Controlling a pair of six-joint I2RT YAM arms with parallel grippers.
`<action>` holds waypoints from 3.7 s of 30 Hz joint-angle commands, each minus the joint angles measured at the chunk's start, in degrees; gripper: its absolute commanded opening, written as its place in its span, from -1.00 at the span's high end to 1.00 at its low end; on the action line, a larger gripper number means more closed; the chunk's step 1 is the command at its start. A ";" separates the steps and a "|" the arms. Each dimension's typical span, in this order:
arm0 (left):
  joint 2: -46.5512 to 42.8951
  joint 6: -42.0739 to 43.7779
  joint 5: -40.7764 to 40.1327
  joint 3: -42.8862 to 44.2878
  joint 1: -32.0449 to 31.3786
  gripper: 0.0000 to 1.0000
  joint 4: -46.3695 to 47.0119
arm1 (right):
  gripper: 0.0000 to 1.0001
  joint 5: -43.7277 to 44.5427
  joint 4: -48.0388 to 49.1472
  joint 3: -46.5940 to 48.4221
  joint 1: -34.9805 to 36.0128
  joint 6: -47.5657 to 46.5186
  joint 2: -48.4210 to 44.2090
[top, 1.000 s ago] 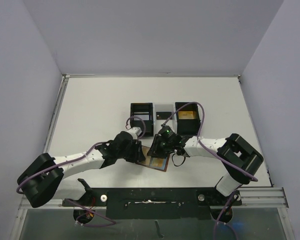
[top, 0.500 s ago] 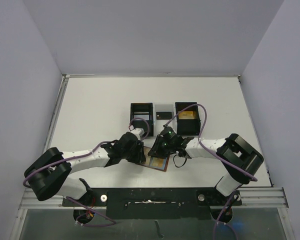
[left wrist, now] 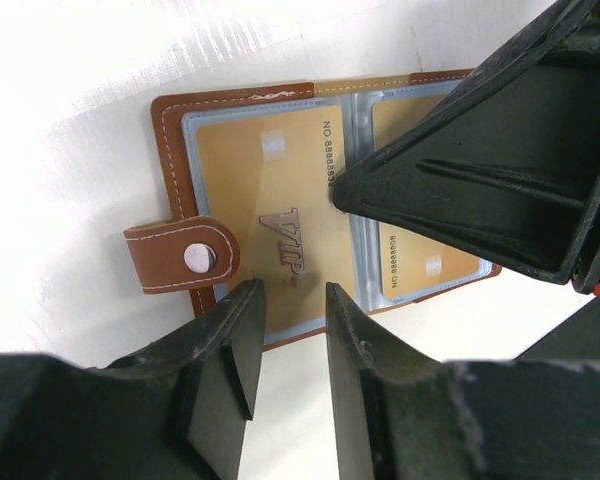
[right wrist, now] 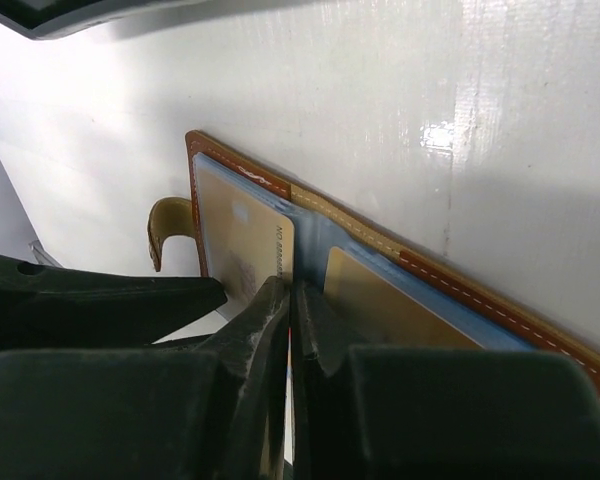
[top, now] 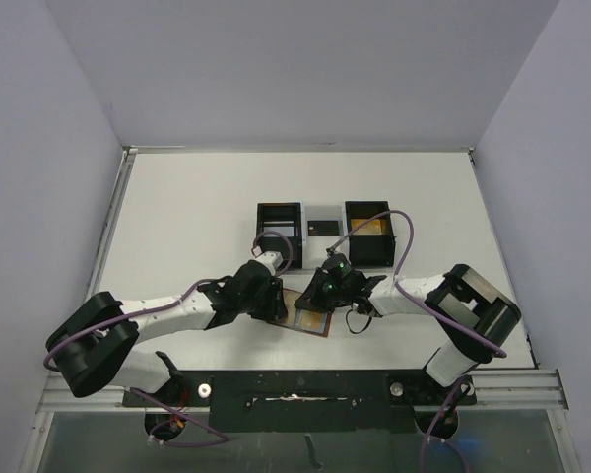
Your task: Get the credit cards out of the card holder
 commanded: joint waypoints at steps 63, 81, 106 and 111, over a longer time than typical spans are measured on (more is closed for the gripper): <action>1.64 -2.40 -5.17 3.13 -0.74 0.53 1.93 | 0.86 -3.77 -3.61 -3.68 -5.50 -5.65 -7.59; 3.89 -3.77 -4.92 -1.26 -0.75 0.79 0.79 | 0.55 -6.66 12.04 -9.68 -4.82 1.85 -5.38; -3.65 -2.95 -2.50 1.13 -0.77 0.71 -1.20 | 0.88 -10.51 -2.03 -6.66 -8.68 -7.68 -10.13; -7.12 -4.35 -0.62 4.27 -0.95 0.53 0.41 | 0.88 -10.56 -3.33 -3.84 -8.99 -10.27 -7.76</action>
